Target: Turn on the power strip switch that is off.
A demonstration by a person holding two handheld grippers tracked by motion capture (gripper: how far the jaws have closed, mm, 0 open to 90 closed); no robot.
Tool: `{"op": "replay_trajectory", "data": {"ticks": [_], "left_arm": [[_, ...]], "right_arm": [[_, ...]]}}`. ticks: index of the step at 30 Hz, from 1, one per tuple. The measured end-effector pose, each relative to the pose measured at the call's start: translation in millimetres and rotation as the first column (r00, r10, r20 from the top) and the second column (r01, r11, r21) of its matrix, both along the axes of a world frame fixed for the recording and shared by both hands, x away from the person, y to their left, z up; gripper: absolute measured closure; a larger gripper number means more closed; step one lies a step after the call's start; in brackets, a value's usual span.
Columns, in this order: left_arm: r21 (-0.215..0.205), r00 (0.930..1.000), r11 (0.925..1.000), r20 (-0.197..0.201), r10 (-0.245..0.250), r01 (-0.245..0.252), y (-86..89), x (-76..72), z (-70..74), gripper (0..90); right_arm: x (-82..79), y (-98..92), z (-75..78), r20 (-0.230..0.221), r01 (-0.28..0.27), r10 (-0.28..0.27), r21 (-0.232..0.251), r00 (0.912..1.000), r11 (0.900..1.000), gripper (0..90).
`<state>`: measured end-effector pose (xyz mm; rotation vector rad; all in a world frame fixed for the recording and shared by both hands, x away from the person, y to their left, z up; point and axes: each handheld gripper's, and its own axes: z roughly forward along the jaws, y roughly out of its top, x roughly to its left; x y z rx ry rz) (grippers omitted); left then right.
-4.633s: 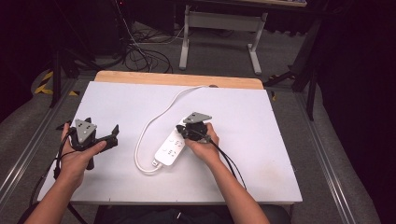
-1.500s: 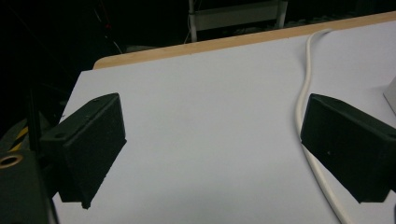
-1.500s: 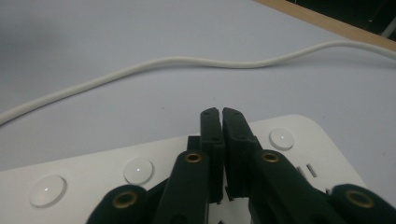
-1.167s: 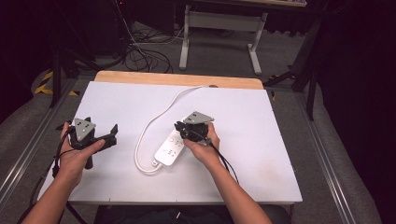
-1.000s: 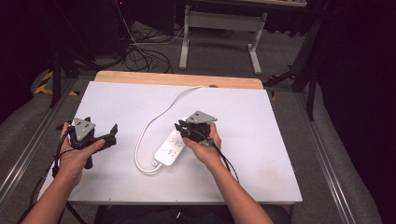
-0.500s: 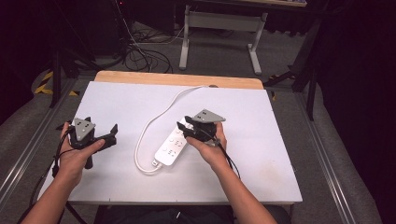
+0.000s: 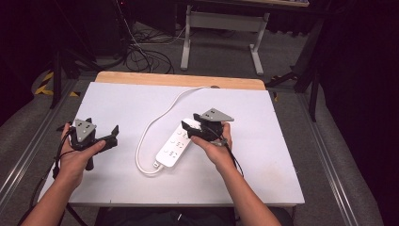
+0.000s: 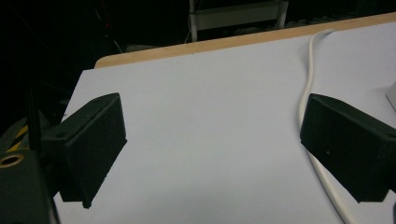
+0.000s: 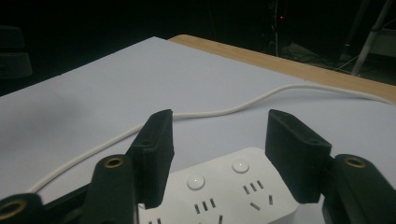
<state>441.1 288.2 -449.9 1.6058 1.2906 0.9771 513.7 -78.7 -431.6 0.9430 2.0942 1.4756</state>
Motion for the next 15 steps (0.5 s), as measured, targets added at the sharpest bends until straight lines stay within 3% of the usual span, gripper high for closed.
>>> {"op": "replay_trajectory", "data": {"ticks": [6,15], "left_arm": [[0.003,1.0,1.0,0.0,0.0,0.0,-0.4,0.3,-0.2,7.6],[0.003,1.0,1.0,-0.003,-0.002,0.002,-0.3,0.0,-0.1,7.9]], "right_arm": [[1.5,-10.6,1.7,0.0,0.048,-0.048,0.013,0.9989,0.999,34.2],[1.4,-19.8,4.7,0.028,0.065,-0.066,0.039,0.9974,0.997,29.0]]}}
